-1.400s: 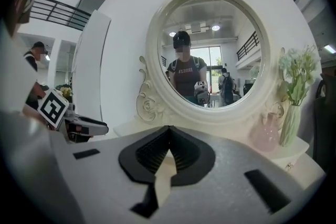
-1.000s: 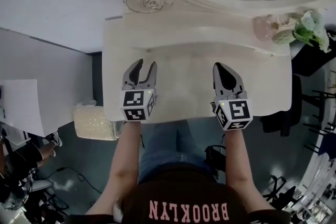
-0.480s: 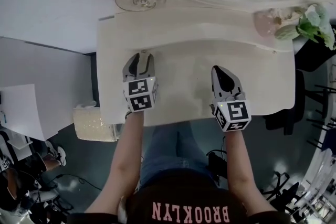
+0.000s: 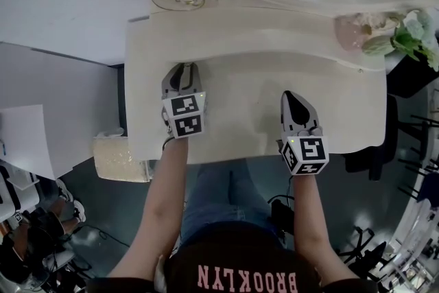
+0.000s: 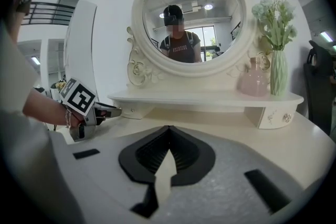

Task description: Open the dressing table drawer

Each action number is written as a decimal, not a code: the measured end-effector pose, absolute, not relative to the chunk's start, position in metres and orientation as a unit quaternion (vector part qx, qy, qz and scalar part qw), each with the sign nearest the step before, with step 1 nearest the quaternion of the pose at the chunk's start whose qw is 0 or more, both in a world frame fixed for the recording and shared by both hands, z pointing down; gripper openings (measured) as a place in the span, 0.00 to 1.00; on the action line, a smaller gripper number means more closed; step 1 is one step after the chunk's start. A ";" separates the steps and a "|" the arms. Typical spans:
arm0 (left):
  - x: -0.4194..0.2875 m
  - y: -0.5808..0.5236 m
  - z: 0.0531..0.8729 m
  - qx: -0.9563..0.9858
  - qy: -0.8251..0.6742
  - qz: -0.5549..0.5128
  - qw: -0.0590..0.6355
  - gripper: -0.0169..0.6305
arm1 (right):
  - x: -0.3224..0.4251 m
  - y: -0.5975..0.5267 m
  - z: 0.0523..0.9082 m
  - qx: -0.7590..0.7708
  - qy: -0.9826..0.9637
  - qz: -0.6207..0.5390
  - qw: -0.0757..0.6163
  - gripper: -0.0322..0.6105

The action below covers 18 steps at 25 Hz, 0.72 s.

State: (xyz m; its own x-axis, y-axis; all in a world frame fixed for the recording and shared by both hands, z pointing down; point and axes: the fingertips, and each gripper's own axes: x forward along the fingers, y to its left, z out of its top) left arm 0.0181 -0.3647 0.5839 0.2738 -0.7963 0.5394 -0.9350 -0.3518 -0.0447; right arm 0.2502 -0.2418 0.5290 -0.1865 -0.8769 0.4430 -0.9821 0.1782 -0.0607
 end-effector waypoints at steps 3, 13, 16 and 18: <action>0.018 -0.364 0.584 0.785 -0.551 0.244 0.148 0.15 | 0.251 -0.241 0.528 0.617 -0.753 0.166 0.158 0.04; 0.017 -0.353 0.583 0.781 -0.552 0.248 0.153 0.15 | 0.246 -0.236 0.527 0.609 -0.760 0.166 0.155 0.04; 0.016 -0.347 0.583 0.781 -0.553 0.247 0.153 0.15 | 0.245 -0.234 0.528 0.607 -0.761 0.167 0.155 0.04; 0.016 -0.343 0.583 0.780 -0.554 0.247 0.153 0.15 | 0.245 -0.232 0.528 0.605 -0.763 0.167 0.155 0.04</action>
State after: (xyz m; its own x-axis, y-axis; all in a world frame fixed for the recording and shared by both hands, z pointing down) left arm 0.0158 -0.3429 0.5829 0.2634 -0.7891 0.5550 -0.9405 -0.3380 -0.0342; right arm 0.2453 -0.2322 0.5284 -0.2189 -0.8716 0.4387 -0.9752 0.2109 -0.0677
